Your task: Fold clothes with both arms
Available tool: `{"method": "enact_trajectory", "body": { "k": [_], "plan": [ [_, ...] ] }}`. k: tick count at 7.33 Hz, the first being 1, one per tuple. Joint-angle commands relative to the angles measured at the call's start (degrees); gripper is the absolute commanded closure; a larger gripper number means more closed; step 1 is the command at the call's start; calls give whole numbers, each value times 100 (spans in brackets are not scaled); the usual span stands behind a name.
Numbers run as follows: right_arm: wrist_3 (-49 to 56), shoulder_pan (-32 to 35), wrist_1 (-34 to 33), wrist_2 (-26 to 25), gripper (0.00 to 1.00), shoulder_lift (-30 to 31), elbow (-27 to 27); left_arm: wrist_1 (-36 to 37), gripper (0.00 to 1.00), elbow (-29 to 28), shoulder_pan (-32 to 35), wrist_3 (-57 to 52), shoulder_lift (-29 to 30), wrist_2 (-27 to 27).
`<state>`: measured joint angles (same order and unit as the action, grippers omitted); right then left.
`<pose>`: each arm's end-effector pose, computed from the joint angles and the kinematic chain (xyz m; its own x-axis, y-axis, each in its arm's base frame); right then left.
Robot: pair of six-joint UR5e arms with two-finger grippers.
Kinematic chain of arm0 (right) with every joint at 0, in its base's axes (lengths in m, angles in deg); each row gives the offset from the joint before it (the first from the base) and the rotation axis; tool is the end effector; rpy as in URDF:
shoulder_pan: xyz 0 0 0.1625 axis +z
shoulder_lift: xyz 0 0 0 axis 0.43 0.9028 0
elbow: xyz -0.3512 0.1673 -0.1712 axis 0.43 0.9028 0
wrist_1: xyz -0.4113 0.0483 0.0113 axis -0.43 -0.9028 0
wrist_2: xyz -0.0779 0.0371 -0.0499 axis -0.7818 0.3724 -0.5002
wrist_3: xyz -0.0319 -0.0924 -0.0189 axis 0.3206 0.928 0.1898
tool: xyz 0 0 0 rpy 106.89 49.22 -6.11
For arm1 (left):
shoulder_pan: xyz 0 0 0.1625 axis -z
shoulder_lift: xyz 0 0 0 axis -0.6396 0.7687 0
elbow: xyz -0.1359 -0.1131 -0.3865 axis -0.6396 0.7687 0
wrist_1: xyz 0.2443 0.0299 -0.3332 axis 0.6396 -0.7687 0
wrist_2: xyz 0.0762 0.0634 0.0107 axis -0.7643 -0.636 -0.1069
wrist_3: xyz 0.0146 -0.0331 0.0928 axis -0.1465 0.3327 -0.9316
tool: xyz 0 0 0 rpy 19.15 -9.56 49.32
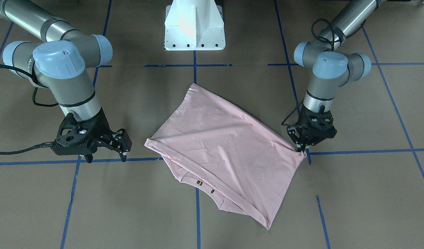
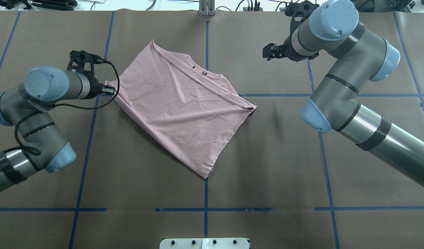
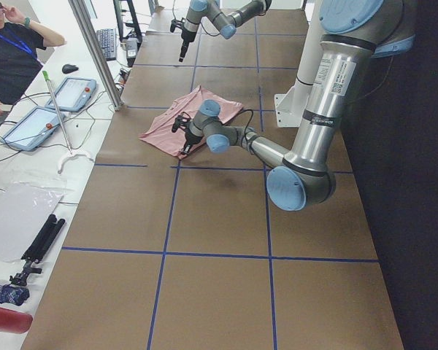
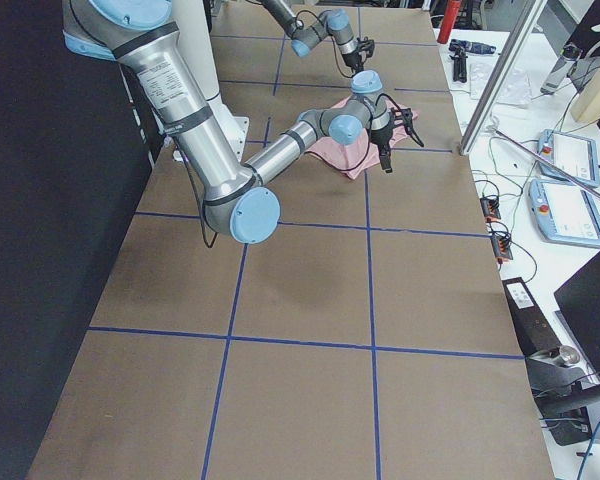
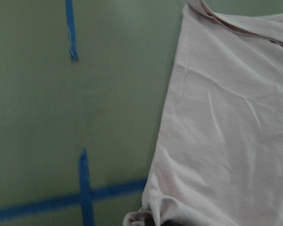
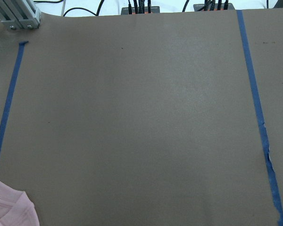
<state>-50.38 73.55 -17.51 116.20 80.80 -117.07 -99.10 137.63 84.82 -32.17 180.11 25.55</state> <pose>-0.3808 -0.5887 0.2851 0.6879 0.0230 0.7254 -0.2959 0.9215 0.2514 0.4027 -0.5796 0.4269 0.7726 0.1737 -0.6107 0.1853 0.8583 0.4786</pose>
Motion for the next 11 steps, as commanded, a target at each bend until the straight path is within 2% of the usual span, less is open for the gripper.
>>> {"method": "enact_trajectory", "body": {
  "k": [1,2,3,4,5,6,7,8,9,10,11],
  "plan": [
    [-3,-1,0,0,0,0,0,-436,100,-2440,572,-599,1749,-8],
    [-3,-1,-9,0,0,-9,0,-831,100,-3183,609,-627,2184,0],
    [-12,-1,-18,0,0,-9,0,-1027,100,-3181,687,-784,2163,1],
    [-12,-9,-9,0,0,-17,0,-1255,1,-3060,688,-820,1919,1],
    [-38,-27,-9,9,0,-44,9,-1405,0,-2789,819,-830,1681,183],
    [-413,-88,0,0,0,-96,17,-1407,0,-2751,1125,-1030,1653,803],
    [-938,-150,0,0,3,-288,35,-1415,0,-2672,1267,-1345,1627,957],
    [-1492,-368,-35,-18,10,-455,79,-1372,0,-2263,1268,-1313,1444,976],
    [-1880,-570,-53,-26,11,-570,166,-1337,0,-1980,1268,-1296,1285,1194],
    [-2398,-790,-79,-35,12,-841,445,-1336,0,-1847,1268,-1287,1223,1292],
    [-2881,-992,-97,-35,17,-1122,848,-1336,0,-1837,1268,-1217,1222,1292]
  ]
}}
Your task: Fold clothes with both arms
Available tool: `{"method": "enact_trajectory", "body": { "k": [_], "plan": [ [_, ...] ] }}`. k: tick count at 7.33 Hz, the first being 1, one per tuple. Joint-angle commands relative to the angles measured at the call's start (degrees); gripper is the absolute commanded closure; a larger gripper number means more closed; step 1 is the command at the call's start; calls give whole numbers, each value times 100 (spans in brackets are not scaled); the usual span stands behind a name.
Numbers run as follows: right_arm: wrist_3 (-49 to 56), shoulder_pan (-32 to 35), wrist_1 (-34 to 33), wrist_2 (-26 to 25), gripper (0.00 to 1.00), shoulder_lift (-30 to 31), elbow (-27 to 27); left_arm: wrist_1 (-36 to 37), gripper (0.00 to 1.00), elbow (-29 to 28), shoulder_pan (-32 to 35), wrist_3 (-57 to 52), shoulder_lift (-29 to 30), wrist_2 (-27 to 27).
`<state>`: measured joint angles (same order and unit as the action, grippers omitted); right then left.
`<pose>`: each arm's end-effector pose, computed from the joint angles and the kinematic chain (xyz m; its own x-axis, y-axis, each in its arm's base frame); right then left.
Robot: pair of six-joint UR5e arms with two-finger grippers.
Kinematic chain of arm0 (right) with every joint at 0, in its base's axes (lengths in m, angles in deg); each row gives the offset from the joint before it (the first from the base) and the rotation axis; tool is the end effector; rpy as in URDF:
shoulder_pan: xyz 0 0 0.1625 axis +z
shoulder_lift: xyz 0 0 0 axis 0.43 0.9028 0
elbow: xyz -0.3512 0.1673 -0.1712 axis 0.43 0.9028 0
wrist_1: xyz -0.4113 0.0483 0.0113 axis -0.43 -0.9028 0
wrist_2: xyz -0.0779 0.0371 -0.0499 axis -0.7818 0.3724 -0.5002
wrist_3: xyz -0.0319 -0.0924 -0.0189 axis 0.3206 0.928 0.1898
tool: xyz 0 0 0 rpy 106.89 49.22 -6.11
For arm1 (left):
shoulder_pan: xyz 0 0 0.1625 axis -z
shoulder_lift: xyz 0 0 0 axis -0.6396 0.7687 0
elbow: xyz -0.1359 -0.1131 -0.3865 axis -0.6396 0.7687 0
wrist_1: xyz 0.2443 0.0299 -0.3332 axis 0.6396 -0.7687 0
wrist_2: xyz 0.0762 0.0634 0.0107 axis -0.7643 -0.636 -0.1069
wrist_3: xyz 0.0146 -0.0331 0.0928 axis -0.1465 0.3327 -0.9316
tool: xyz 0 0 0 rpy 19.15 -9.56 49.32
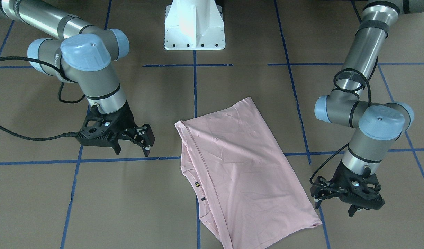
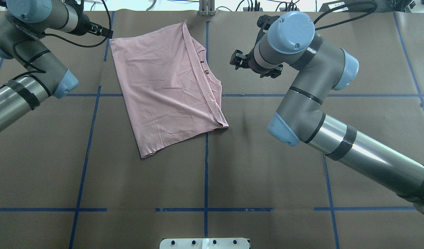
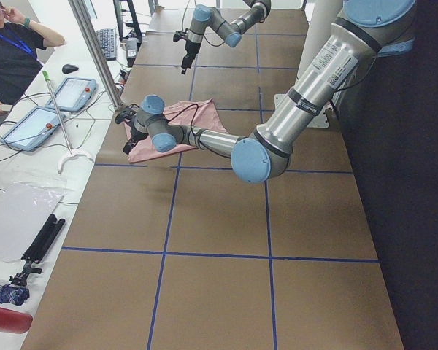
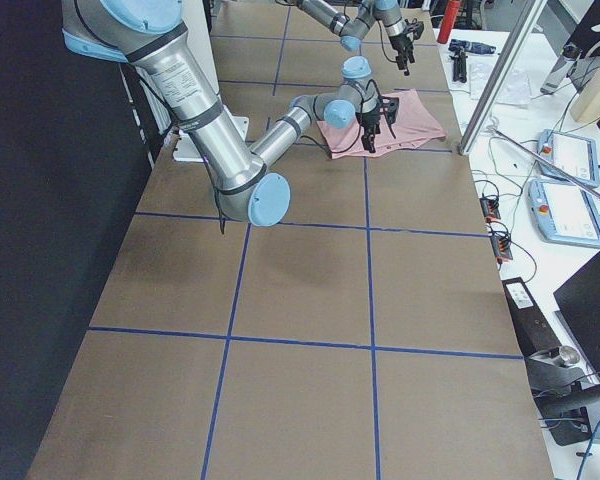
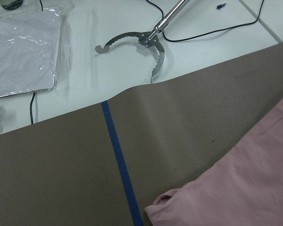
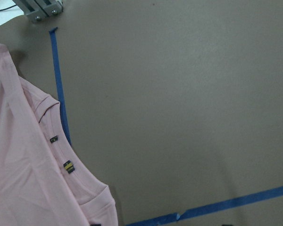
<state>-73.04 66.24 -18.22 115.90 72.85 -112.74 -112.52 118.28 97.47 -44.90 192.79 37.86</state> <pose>-0.4763 -0.5566 0.2228 0.5349 0.2812 0.7967 -0.4289 0.9028 -0.0307 0.3287 -0.7137 0.4044 0.7152 0.3308 -0.6156 0.1504 0.7874 0.5979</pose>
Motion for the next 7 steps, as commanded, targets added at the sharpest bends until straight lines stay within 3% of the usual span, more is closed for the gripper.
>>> {"method": "enact_trajectory", "body": {
  "k": [1,4,7],
  "plan": [
    [-1038,-488,-17,-14,22,-417,541,5,0,107,-5,65,-37,62],
    [-1543,-1175,-147,-548,26,-401,559,-12,0,177,-31,302,-37,62],
    [-1526,-1326,-184,-874,28,-444,690,-47,0,177,-49,311,-46,62]
  ]
}}
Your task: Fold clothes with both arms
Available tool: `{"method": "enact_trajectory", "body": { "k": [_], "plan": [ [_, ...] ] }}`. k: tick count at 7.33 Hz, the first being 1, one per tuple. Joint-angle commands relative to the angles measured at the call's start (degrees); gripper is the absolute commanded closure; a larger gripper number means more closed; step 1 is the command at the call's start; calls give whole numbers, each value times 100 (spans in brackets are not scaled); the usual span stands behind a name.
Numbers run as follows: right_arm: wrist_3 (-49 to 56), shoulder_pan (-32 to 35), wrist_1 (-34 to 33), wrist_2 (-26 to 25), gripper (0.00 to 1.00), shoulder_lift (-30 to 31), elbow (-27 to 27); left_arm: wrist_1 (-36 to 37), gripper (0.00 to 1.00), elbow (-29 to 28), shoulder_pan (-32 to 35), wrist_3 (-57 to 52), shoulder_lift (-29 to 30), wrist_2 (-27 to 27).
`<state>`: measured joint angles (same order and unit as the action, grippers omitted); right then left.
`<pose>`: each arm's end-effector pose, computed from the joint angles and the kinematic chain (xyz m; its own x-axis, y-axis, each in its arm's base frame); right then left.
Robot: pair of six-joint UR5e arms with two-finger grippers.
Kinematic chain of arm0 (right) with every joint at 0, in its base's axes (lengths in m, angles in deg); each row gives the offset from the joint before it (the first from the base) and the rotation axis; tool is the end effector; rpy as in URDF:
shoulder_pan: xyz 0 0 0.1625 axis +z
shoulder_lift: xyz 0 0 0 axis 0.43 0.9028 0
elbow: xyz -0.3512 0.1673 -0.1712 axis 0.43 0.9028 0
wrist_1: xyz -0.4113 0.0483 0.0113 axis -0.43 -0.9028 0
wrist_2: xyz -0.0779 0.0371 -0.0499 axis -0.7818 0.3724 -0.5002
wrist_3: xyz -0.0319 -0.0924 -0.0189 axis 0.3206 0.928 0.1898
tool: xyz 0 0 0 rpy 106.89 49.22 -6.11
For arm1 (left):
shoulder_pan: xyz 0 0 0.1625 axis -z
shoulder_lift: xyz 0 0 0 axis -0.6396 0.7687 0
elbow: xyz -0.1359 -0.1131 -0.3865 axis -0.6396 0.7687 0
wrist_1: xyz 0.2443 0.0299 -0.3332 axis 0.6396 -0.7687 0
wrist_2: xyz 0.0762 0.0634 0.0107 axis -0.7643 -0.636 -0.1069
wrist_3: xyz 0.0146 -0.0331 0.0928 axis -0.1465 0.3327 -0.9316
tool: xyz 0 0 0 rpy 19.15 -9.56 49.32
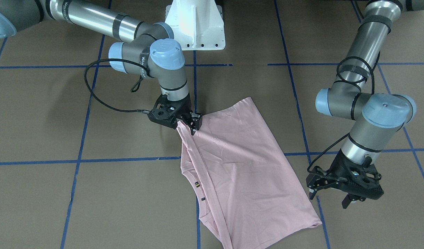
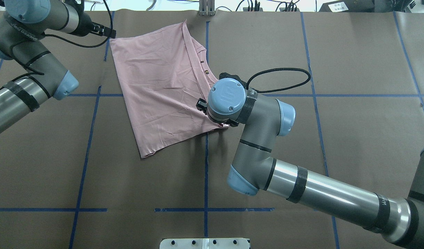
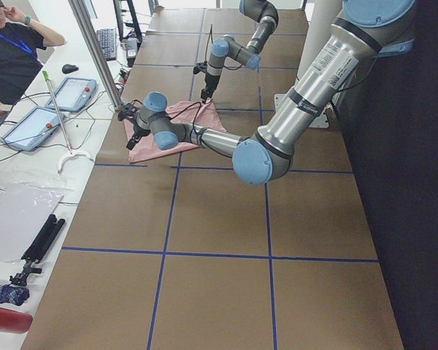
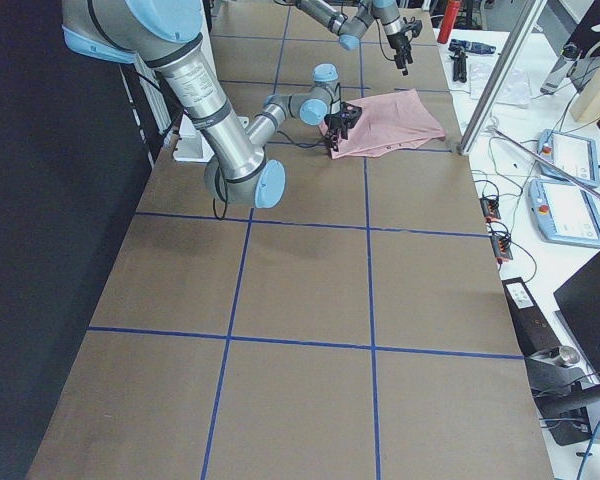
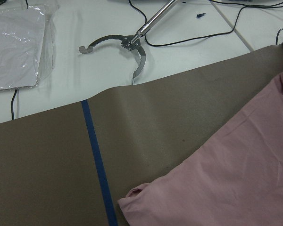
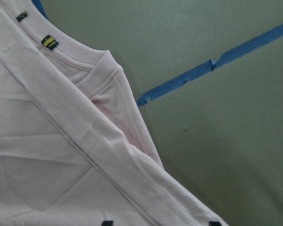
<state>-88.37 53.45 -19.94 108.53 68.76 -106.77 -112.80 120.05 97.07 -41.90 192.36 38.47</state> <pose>-0.6104 -0.4637 0.2225 0.5346 0.4267 0.7295 -0.4710 0.8671 -0.1620 0.3316 -0.7063 0.3934 0.6886 0.3139 -0.6537 0.1862 0.7947 0.5778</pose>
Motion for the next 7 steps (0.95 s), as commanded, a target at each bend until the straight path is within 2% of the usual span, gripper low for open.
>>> {"method": "enact_trajectory", "body": {
  "k": [1,7],
  "plan": [
    [7,-47,-12,-199,32,-114,137,-45,0,1,-17,11,-55,0],
    [42,-117,-12,-323,33,-246,507,-36,0,36,-17,11,-91,0]
  ]
}}
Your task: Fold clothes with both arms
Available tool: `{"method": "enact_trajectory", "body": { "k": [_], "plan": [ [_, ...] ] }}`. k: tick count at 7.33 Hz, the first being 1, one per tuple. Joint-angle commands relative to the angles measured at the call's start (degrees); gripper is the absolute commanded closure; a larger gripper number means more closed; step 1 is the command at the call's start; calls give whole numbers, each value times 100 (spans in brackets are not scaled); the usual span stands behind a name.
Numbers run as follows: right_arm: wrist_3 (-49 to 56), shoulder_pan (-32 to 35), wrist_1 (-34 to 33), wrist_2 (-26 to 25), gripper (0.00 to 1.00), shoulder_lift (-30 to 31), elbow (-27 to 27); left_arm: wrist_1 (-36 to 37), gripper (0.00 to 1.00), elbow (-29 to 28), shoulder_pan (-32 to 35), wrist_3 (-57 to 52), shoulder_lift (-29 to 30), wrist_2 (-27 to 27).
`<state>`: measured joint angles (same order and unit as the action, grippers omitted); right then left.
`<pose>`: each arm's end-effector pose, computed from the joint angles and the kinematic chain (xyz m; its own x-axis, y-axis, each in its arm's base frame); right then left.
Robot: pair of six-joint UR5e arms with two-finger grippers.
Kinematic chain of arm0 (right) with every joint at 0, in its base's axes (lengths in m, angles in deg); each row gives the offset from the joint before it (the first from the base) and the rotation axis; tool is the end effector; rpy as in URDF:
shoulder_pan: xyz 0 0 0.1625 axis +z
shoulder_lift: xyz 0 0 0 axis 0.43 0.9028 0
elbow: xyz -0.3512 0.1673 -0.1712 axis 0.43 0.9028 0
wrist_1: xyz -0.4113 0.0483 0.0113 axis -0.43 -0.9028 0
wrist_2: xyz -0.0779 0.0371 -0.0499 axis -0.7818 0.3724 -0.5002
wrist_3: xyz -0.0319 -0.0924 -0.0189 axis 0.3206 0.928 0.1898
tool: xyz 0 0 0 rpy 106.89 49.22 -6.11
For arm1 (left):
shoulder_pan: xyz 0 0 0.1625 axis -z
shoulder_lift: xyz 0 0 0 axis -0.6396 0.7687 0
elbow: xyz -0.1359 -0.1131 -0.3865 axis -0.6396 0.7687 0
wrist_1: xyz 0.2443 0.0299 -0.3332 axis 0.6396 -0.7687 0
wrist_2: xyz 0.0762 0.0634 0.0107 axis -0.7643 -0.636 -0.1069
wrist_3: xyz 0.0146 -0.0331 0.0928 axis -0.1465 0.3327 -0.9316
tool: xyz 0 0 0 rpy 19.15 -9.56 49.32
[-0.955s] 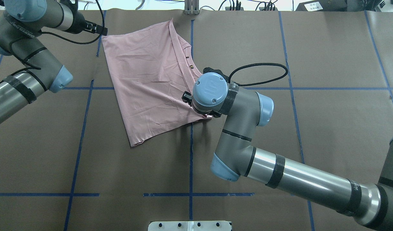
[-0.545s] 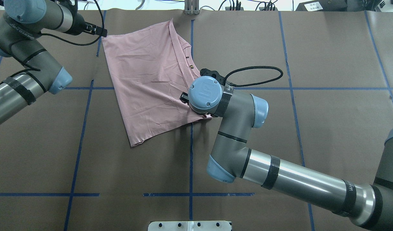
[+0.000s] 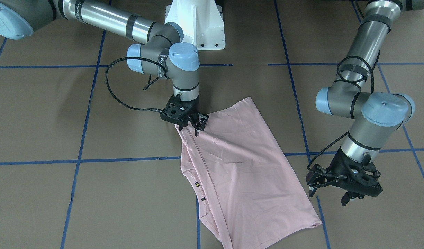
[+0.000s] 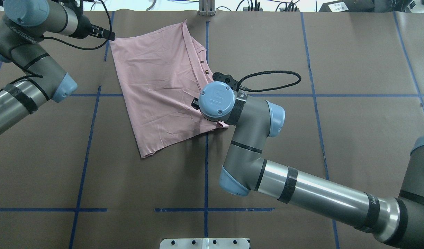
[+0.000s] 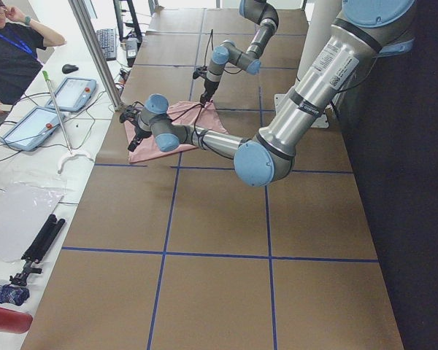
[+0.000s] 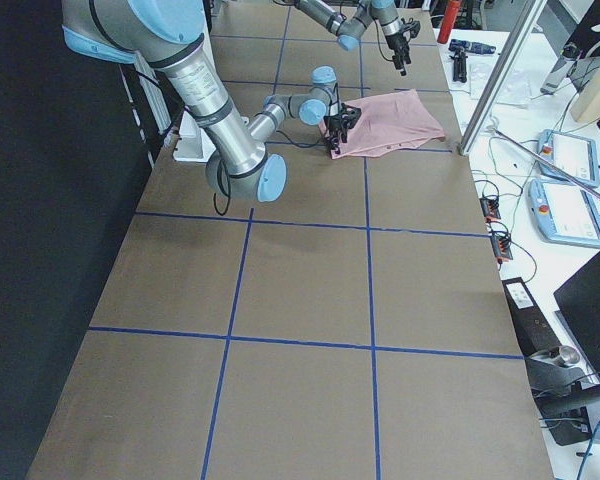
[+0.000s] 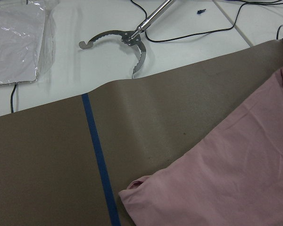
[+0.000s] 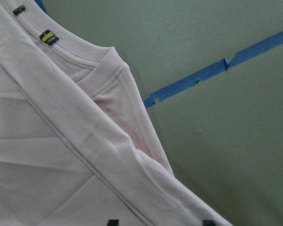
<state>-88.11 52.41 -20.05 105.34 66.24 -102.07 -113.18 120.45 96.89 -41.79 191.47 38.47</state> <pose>-0.6359 -0.4674 0.2271 0.5653 0.4242 0.7075 -0.4955 0.8603 -0.1199 0.3313 -0.7014 0.4009 0.6879 0.3135 -0.6546 0.1844 0.7968 0.5754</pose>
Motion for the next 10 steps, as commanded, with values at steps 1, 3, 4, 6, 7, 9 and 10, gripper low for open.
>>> {"method": "enact_trajectory", "body": {
  "k": [1,3,4,6,7,9,10],
  "plan": [
    [17,-13,-2,-4,34,5,46,-8,0,5,0,0,-37,0],
    [-45,-22,7,-4,88,-13,46,-8,0,5,0,0,-37,0],
    [-201,-40,33,-13,100,-13,46,-8,0,5,0,0,-37,0],
    [-229,-31,34,-39,100,-109,37,-8,0,5,0,0,-37,0],
    [-229,-31,51,-31,100,-109,20,-8,0,5,0,0,-37,0],
    [-159,74,25,-22,100,91,-390,-16,0,5,0,0,-46,0],
    [-159,74,16,-22,100,554,-967,-16,0,5,0,0,-63,0]
  ]
}}
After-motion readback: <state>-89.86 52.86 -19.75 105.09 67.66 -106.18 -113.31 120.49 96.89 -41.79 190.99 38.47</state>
